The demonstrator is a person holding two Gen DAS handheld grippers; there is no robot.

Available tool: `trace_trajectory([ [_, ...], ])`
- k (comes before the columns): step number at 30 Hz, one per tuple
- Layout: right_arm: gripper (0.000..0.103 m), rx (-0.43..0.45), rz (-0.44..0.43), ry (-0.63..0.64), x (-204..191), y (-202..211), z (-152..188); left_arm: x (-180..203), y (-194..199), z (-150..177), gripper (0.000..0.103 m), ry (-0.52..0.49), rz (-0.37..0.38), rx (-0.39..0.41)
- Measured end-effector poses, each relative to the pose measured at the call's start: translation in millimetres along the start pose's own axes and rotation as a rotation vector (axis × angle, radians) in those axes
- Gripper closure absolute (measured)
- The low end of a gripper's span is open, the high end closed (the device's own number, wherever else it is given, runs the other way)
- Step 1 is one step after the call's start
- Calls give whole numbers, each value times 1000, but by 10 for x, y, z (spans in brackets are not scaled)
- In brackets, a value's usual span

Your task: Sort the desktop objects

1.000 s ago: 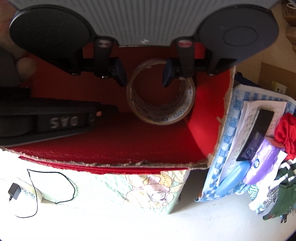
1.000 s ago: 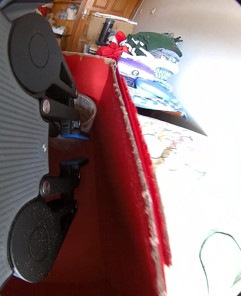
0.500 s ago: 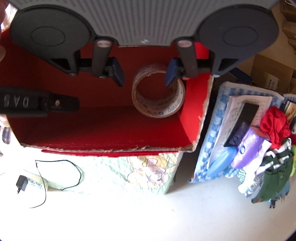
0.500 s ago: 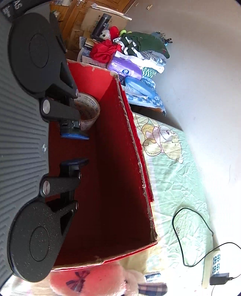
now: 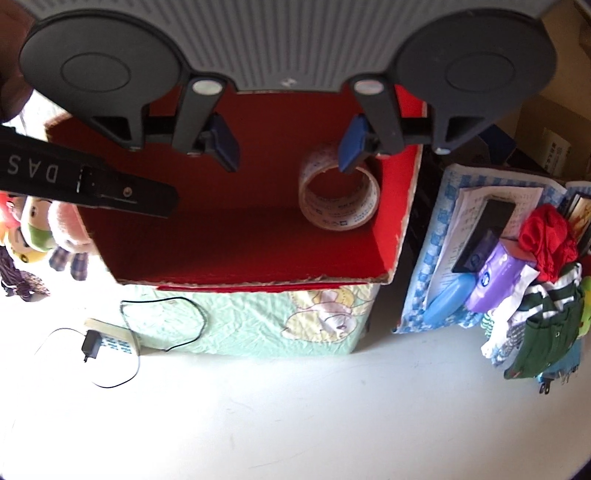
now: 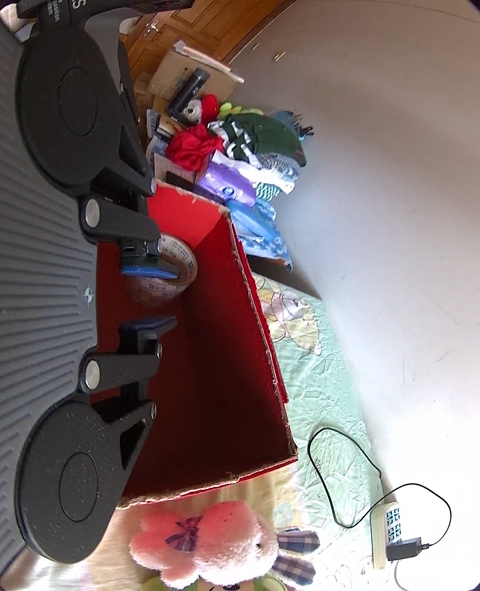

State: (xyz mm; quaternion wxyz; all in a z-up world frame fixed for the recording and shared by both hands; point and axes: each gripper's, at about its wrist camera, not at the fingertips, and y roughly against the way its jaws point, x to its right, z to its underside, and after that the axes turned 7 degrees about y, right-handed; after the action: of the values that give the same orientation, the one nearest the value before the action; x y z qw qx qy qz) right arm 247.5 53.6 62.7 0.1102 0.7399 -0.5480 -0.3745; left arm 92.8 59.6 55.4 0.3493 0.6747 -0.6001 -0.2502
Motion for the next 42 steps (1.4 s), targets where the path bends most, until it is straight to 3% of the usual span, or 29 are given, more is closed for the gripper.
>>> trace_trajectory([
  [7,77,58,-39,15,-1,330,171,123,299,250,44,-84,98,15],
  [13,76,71,-72,32,137,653,394,201,470,637,46,-199,265,-28],
  [16,75,31,-70,31,234,742,568,252,488,852,46,-268,318,-69],
  [22,73,-131,-47,-7,385,659,956,406,427,1188,47,-372,417,-166],
  [28,70,-234,-56,-95,513,554,1131,560,257,1346,47,-409,467,-263],
  [31,62,-258,-70,-115,559,548,1187,593,202,1400,47,-409,503,-299],
  [42,62,-340,-95,-180,734,463,1323,679,-35,1520,48,-412,469,-389],
])
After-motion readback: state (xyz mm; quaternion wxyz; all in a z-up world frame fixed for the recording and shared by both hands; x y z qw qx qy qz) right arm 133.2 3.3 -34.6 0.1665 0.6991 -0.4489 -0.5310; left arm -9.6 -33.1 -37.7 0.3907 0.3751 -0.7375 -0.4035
